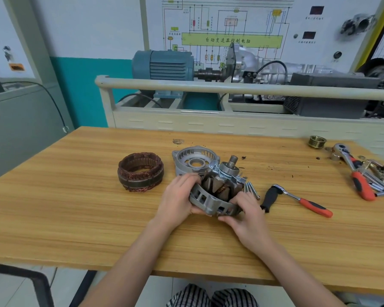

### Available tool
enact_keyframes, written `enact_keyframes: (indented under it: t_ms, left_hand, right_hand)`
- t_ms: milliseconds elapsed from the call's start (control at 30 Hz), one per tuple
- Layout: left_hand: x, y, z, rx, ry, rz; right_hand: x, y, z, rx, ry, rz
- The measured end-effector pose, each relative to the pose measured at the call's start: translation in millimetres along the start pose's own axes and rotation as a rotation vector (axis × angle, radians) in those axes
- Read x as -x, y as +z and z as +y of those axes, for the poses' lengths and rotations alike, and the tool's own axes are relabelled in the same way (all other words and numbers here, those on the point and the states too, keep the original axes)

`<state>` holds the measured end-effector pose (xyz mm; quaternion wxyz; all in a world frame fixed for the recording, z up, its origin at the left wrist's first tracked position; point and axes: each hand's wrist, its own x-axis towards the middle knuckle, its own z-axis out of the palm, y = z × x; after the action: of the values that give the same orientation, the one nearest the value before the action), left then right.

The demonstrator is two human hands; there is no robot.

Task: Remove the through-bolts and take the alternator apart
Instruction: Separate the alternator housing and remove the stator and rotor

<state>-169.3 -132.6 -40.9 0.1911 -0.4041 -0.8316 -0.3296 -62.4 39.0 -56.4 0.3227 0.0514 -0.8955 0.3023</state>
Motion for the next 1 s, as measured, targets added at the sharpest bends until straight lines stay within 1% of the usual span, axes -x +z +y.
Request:
enact_keyframes:
  t_ms: [267, 500, 600, 700, 833, 1000]
  left_hand:
    - [-1, -20, 13, 0.102, -0.017, 0.010]
    - [-1, -39, 26, 0.211, -0.168, -0.006]
    - [-8, -49, 32, 0.189, -0.220, -0.048]
    - [-12, -60, 39, 0.169, -0.233, -0.085]
    - [-17, -71, 43, 0.125, -0.275, -0.102]
    - [-25, -86, 46, 0.011, -0.274, -0.169]
  right_hand:
    - [-2, -11, -20, -0.120, 0.029, 0.009]
    - [-11, -28, -45, -0.247, 0.099, -0.010]
    - [-17, -35, -52, -0.397, 0.191, -0.028]
    - [-21, -39, -59, -0.535, 0.280, -0.044]
    - [-29, -46, -65, -0.596, 0.362, -0.068]
    - [-40, -47, -65, -0.656, 0.399, -0.077]
